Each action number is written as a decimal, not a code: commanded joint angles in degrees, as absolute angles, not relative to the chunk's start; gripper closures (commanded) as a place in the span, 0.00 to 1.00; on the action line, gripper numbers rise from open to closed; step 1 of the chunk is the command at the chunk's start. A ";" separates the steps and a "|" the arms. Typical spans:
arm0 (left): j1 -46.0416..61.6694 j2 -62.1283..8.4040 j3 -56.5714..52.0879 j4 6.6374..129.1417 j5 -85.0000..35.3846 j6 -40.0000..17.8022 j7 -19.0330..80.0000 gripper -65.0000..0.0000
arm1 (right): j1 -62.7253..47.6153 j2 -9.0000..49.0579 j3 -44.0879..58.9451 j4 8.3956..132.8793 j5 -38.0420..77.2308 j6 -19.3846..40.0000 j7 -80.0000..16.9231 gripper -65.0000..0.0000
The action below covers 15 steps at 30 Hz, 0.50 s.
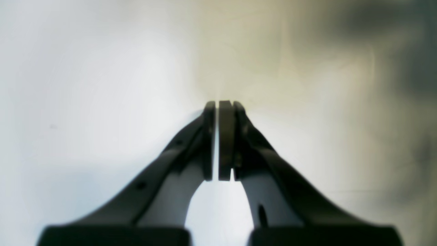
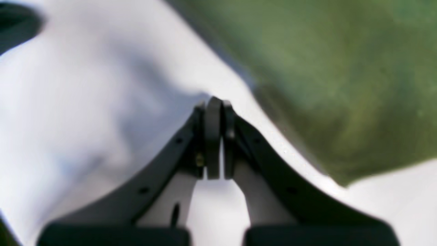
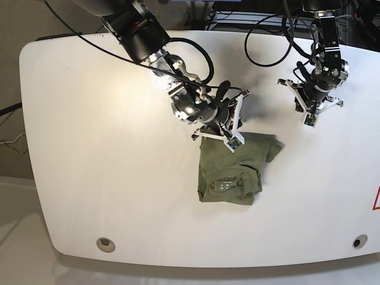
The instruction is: Fold the T-shirt properly
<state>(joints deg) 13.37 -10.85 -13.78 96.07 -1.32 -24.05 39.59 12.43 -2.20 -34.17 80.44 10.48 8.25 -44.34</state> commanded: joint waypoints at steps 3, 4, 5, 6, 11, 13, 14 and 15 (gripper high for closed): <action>13.41 -11.38 -15.78 102.37 -1.71 -23.96 42.15 1.00 | 11.30 -1.89 -32.84 88.31 9.98 8.04 -46.37 1.00; 13.41 -11.38 -15.87 102.90 -1.71 -23.96 42.59 1.00 | 10.95 -1.80 -32.13 89.27 9.98 8.04 -46.99 1.00; 13.41 -11.38 -15.87 103.60 -1.71 -23.96 43.30 1.00 | 10.42 -1.45 -30.90 90.59 9.98 8.04 -48.04 1.00; 13.32 -11.38 -15.87 104.13 -1.71 -23.96 43.74 1.00 | 9.98 -1.27 -30.29 91.47 9.98 8.04 -48.75 1.00; 13.32 -11.38 -16.04 106.24 -1.71 -23.96 46.64 1.00 | 6.46 1.54 -25.71 98.24 9.98 8.04 -50.42 1.00; 13.49 -11.91 -16.31 106.51 -1.71 -23.96 47.69 1.00 | 4.70 3.82 -23.52 100.97 9.98 8.04 -50.77 1.00; 13.58 -12.35 -16.66 106.51 -1.71 -23.96 48.04 1.00 | 4.09 4.62 -22.73 101.93 9.98 8.04 -50.86 1.00; 13.58 -12.88 -17.19 106.51 -1.71 -23.96 48.57 1.00 | 3.03 5.58 -21.67 103.08 9.98 8.04 -50.86 1.00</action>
<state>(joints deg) 13.69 -11.03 -15.86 105.38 -1.41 -24.03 47.83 3.84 3.79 -23.27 100.22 10.46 8.38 -51.35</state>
